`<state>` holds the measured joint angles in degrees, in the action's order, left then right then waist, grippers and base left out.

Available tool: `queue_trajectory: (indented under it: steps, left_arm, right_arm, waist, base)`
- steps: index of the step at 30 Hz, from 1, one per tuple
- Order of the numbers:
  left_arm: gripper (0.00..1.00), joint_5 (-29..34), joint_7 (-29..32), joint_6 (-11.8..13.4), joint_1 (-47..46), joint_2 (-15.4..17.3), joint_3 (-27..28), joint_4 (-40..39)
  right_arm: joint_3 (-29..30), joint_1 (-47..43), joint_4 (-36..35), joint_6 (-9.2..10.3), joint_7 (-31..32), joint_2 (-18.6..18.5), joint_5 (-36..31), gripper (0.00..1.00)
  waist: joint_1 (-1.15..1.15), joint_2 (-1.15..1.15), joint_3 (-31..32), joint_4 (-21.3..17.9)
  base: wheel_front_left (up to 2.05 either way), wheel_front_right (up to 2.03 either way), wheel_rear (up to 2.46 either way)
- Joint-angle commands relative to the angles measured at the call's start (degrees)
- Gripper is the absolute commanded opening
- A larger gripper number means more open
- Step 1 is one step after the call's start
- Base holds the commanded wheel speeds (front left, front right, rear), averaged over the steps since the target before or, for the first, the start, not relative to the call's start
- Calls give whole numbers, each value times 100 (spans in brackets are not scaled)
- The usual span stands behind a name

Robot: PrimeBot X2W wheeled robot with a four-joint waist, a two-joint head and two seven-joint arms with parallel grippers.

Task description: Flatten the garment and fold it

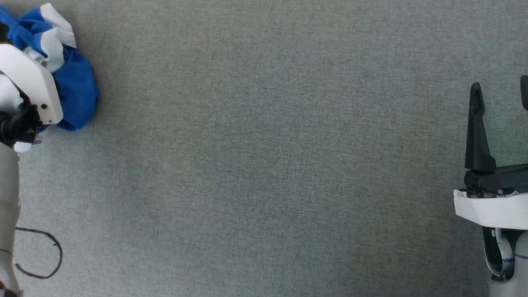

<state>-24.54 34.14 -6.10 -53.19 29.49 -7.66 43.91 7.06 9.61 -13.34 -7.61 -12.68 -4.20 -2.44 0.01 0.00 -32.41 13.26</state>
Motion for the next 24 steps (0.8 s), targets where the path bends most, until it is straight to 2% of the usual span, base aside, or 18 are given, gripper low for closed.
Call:
queue_trajectory:
  steps: [1, 4, 8, 15, 20, 24]
  left_arm:
    - [0, -131, -76, -47, -131, 154, -169, 117]
    - [0, -186, -310, -60, -305, 344, -365, 46]
    - [0, -196, -831, -85, -715, 706, -983, -267]
    - [0, -466, -1209, -130, -1444, 946, -2030, -896]
    - [0, -679, -1361, -138, -1674, 827, -2991, -1715]
    - [0, -916, -1386, -138, -1665, 485, -3580, -2364]
  right_arm:
    - [-5, 105, -14, 11, -62, 15, -25, 100]
    - [-14, 96, 30, 11, -85, 35, -7, 100]
    - [10, -28, 132, 11, -133, 86, 46, 100]
    - [140, -439, 264, 12, -217, 129, 317, 100]
    - [208, -666, 355, 12, -231, 131, 578, 100]
    - [198, -788, 422, 12, -231, 131, 728, 100]
  waist:
    - [-1, 0, 94, 30]
    - [-1, 0, 245, 56]
    - [-1, 0, 697, 78]
    - [-1, 0, 1563, -35]
    - [-1, 0, 2014, -319]
    - [-1, 0, 2243, -645]
  base:
    - [0, 0, 0]
    - [0, 0, 0]
    - [0, 0, 0]
    - [0, 0, 0]
    - [0, 0, 0]
    - [0, 0, 0]
